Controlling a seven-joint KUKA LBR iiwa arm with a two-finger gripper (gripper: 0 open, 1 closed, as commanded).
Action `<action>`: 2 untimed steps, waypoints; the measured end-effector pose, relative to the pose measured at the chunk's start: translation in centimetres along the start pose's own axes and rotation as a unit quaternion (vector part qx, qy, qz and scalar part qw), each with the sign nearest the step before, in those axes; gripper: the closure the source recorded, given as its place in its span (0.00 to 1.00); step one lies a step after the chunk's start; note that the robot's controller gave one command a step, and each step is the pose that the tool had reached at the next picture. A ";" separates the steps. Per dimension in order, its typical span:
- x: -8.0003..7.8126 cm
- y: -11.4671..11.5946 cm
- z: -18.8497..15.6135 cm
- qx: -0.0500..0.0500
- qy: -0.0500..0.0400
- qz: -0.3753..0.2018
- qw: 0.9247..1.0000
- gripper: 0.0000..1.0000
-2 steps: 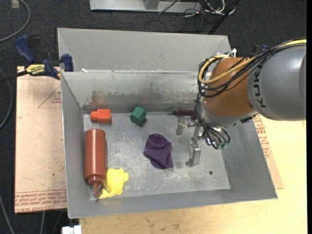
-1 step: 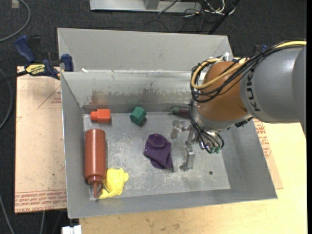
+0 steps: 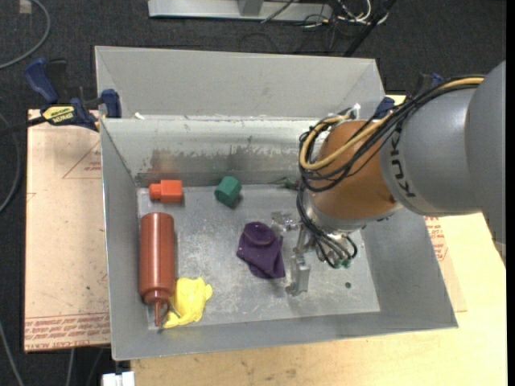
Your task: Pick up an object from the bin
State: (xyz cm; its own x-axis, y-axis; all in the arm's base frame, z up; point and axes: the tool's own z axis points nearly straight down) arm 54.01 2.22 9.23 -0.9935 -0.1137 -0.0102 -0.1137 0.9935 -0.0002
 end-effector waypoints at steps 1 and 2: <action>1.0 3.3 1.6 -0.002 0.009 -0.033 0.999 0.00; -0.1 4.9 2.2 -0.001 -0.002 -0.130 0.992 1.00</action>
Offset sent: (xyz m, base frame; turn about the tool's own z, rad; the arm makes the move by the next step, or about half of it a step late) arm -0.0053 0.0475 -0.0223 -0.2625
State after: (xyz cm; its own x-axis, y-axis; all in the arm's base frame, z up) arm 53.59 7.07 7.07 -0.9306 -0.3659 -0.0136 -0.3659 0.9307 -0.0022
